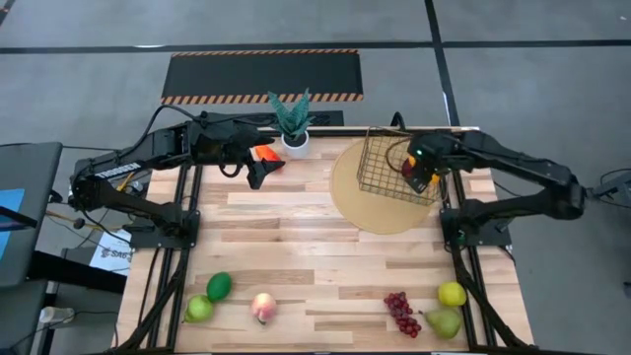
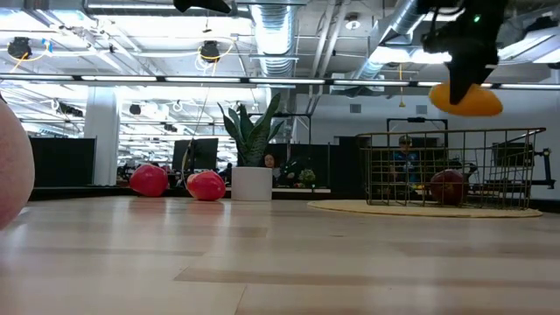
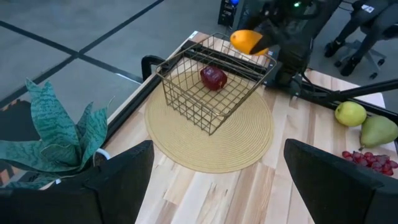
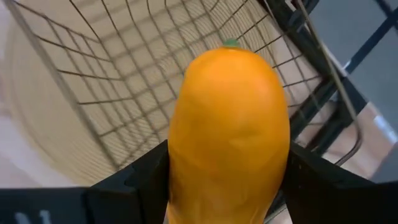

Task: Build produce basket
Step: Put the yellow mango into the wire basket

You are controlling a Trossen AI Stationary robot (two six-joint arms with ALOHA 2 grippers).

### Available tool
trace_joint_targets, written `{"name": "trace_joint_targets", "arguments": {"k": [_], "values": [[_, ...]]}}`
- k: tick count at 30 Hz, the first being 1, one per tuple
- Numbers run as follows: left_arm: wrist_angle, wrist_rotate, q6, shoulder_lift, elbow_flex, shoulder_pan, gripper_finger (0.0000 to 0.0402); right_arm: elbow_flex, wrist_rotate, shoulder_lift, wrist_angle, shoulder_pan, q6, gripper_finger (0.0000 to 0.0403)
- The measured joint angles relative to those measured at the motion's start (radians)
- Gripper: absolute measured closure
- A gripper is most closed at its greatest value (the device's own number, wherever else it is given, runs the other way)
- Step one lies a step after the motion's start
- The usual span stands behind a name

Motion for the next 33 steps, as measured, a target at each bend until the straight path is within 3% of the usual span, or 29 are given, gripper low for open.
{"name": "trace_joint_targets", "arguments": {"k": [5,11,22,33], "values": [[-0.001,0.000,0.000,0.000,0.000,0.000,0.0054,0.000,-0.018,0.070,0.018,-0.077,-0.172,0.0148],[-0.018,0.000,0.008,0.000,0.000,0.000,0.0054,0.000,-0.128,0.142,0.061,-0.129,-0.349,0.0148],[-0.044,0.000,0.022,0.000,0.000,0.000,0.0054,-0.001,-0.289,0.273,0.070,-0.268,-0.475,0.0148],[-0.047,-0.002,0.037,0.000,0.000,0.000,0.0054,-0.117,-0.323,0.291,0.083,-0.296,-0.543,0.0148]]}}
